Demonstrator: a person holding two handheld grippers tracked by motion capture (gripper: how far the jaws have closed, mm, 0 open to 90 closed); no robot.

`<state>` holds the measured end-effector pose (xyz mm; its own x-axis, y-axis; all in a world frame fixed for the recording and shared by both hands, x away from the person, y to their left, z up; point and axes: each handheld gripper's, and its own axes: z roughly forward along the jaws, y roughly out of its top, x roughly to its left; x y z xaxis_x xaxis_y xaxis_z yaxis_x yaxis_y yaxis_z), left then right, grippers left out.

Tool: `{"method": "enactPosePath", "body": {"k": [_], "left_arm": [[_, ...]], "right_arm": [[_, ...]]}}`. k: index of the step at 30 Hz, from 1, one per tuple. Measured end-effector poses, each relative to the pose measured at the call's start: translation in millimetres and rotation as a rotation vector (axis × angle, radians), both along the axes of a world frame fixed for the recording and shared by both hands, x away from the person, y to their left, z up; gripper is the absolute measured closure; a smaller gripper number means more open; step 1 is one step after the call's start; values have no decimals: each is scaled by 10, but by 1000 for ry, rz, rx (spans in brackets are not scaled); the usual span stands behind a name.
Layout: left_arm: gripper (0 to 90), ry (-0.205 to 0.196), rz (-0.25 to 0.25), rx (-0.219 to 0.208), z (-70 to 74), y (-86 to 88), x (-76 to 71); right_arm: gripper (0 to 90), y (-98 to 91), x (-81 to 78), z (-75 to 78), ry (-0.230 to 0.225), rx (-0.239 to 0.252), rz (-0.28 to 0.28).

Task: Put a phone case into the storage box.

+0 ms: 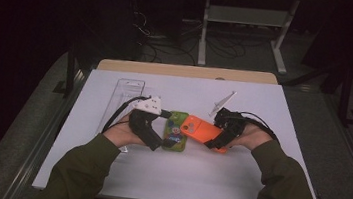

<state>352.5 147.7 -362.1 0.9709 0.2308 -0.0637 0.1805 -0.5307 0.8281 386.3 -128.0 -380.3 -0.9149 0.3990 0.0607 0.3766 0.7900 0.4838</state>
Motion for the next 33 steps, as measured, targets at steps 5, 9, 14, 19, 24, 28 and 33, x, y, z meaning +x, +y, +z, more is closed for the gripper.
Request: {"method": "enactPosePath", "body": {"k": [5, 9, 14, 19, 24, 28, 33], "left_arm": [[0, -9, -26, 23, -10, -38, -31], [0, -6, -31, 22, -21, -53, -47], [0, -4, -53, 34, -27, -53, -55], [0, 1, -67, 40, -49, -70, -65], [0, 13, -92, 53, -81, -94, -76], [0, 19, -114, 61, -91, -107, -89], [0, 19, -142, 80, -116, -129, -94]], "right_arm": [[154, 72, -49, 15, -3, 0, 50], [154, 116, -80, 21, -3, -1, 80], [154, 196, -142, 28, 2, 2, 134], [154, 237, -174, 19, 4, -5, 161], [154, 298, -213, -4, 11, -12, 202], [154, 352, -250, -9, 12, -14, 242], [154, 419, -298, -3, 9, -18, 278]]}}
